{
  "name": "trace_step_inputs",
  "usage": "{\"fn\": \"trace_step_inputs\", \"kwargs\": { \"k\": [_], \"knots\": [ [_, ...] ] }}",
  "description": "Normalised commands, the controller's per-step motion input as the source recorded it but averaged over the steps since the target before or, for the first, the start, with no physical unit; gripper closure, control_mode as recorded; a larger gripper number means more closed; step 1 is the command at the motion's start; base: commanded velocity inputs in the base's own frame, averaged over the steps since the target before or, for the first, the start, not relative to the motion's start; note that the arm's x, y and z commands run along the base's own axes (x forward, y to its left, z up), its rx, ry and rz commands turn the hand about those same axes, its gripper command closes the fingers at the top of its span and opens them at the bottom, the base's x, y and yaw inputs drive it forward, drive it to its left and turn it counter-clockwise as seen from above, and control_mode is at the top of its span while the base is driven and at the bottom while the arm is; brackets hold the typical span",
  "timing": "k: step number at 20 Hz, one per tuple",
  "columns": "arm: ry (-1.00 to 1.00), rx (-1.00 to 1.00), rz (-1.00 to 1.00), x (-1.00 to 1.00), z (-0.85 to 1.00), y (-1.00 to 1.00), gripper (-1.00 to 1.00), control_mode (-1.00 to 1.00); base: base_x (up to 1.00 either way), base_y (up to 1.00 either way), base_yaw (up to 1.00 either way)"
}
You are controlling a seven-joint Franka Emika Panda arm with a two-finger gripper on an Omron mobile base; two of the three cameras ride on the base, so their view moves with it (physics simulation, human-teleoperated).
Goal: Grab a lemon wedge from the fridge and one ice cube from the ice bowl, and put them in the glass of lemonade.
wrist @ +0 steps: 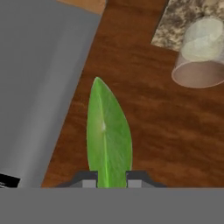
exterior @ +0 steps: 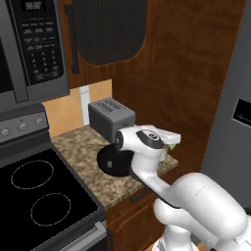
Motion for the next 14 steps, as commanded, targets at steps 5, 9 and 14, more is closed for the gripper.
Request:
{"fn": "trace_step_inputs", "kwargs": {
  "k": [5,9,14],
  "knots": [
    [0.0,-0.07,0.0,0.27,-0.3,0.0,1.0,-1.0,0.0,0.0,0.0],
    [0.0,-0.03,0.0,0.33,-0.11,0.0,1.0,-1.0,0.0,0.0,0.0],
    [0.0,-0.02,0.0,0.4,-0.16,0.0,1.0,-1.0,0.0,0.0,0.0]
  ]
}}
